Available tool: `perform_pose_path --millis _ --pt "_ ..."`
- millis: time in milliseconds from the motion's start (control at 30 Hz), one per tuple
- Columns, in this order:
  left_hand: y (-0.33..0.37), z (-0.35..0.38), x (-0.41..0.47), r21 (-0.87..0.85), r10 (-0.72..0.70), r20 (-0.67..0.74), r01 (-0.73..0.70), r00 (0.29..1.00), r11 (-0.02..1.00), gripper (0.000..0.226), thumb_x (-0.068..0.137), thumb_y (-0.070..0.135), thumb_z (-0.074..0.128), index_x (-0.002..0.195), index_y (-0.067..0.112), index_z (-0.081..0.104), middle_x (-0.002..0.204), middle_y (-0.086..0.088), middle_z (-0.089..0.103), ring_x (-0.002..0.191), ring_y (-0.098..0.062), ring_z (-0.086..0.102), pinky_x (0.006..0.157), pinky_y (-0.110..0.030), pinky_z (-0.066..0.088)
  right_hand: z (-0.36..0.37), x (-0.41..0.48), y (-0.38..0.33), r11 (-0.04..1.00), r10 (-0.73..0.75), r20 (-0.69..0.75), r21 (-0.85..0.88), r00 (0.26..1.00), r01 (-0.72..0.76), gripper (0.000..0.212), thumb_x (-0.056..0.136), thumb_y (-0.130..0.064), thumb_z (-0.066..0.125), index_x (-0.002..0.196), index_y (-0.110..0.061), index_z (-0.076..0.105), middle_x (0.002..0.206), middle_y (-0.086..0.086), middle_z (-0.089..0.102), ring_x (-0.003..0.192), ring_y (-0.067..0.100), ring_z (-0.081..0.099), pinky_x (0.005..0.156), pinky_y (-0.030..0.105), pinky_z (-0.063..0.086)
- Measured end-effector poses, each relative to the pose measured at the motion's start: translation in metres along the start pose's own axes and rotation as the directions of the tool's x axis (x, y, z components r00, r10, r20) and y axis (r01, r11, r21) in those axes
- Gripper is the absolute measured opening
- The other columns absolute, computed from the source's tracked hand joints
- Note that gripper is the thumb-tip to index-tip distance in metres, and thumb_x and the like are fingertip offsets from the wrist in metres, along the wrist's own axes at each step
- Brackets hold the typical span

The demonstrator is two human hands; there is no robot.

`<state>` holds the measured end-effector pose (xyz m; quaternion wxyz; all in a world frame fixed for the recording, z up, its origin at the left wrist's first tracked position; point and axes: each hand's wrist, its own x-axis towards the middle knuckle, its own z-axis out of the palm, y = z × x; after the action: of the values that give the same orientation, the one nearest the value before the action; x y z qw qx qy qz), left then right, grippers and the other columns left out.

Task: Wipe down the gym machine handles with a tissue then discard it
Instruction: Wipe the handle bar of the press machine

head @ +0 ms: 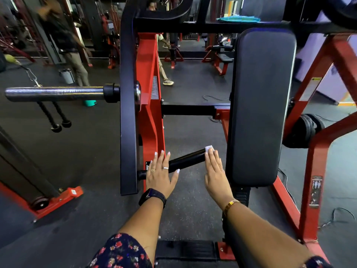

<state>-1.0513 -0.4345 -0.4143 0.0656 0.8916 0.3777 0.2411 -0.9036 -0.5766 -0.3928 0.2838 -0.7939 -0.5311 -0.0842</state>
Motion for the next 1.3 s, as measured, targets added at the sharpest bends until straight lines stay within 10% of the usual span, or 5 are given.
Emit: perform_pose_path --millis 267,500,767,1133,1300 --pt "0.001 0.000 0.000 0.005 -0.007 -0.003 0.007 1.000 1.000 0.073 0.091 0.059 0.024 0.151 0.017 0.030 0.157 -0.006 0.028 0.147 -0.026 0.019 0.115 -0.040 0.014 -0.022 0.057 0.001 0.969 0.148 0.056 0.191 0.987 -0.156 0.045 0.097 -0.022 0.049 0.139 -0.007 0.045 0.137 0.006 0.049 0.131 0.022 0.040 0.109 0.029 0.028" --pt "0.000 0.000 -0.001 0.011 0.008 -0.001 -0.008 1.000 1.000 0.073 0.091 0.058 0.025 0.150 0.016 0.033 0.156 -0.007 0.031 0.146 -0.027 0.022 0.114 -0.042 0.017 -0.011 0.038 -0.030 0.446 0.689 0.069 0.745 0.722 -0.497 0.039 0.101 -0.026 0.044 0.138 -0.015 0.049 0.137 0.002 0.053 0.128 0.019 0.047 0.098 0.015 0.032" --pt "0.001 0.000 -0.001 0.022 0.001 0.003 -0.001 1.000 1.000 0.075 0.091 0.060 0.020 0.152 0.017 0.026 0.158 -0.006 0.025 0.147 -0.022 0.011 0.116 -0.040 0.012 -0.027 0.060 -0.024 0.605 0.558 0.115 0.621 0.822 -0.498 0.039 0.098 -0.023 0.049 0.136 -0.013 0.050 0.136 -0.003 0.051 0.125 0.015 0.048 0.096 0.018 0.033" --pt "-0.004 -0.003 -0.004 -0.067 0.054 -0.009 -0.054 0.999 0.996 0.081 0.095 0.066 0.002 0.151 0.015 0.031 0.157 -0.007 0.028 0.147 -0.019 0.009 0.116 -0.042 0.017 0.012 0.040 -0.061 -0.215 0.721 0.420 0.892 0.552 -0.398 0.027 0.105 -0.014 0.033 0.111 -0.001 0.056 0.098 0.019 0.063 0.112 0.027 0.059 0.098 0.030 0.045" --pt "-0.007 -0.005 -0.003 -0.107 0.087 0.008 -0.086 0.996 0.991 0.088 0.090 0.072 -0.004 0.153 0.018 0.026 0.160 -0.003 0.020 0.147 -0.014 0.000 0.118 -0.034 0.006 0.036 0.028 -0.099 -0.326 0.516 0.658 0.742 0.548 -0.586 0.036 0.100 -0.003 0.033 0.068 -0.013 0.045 0.056 0.004 0.044 0.055 0.013 0.042 0.057 0.025 0.038"
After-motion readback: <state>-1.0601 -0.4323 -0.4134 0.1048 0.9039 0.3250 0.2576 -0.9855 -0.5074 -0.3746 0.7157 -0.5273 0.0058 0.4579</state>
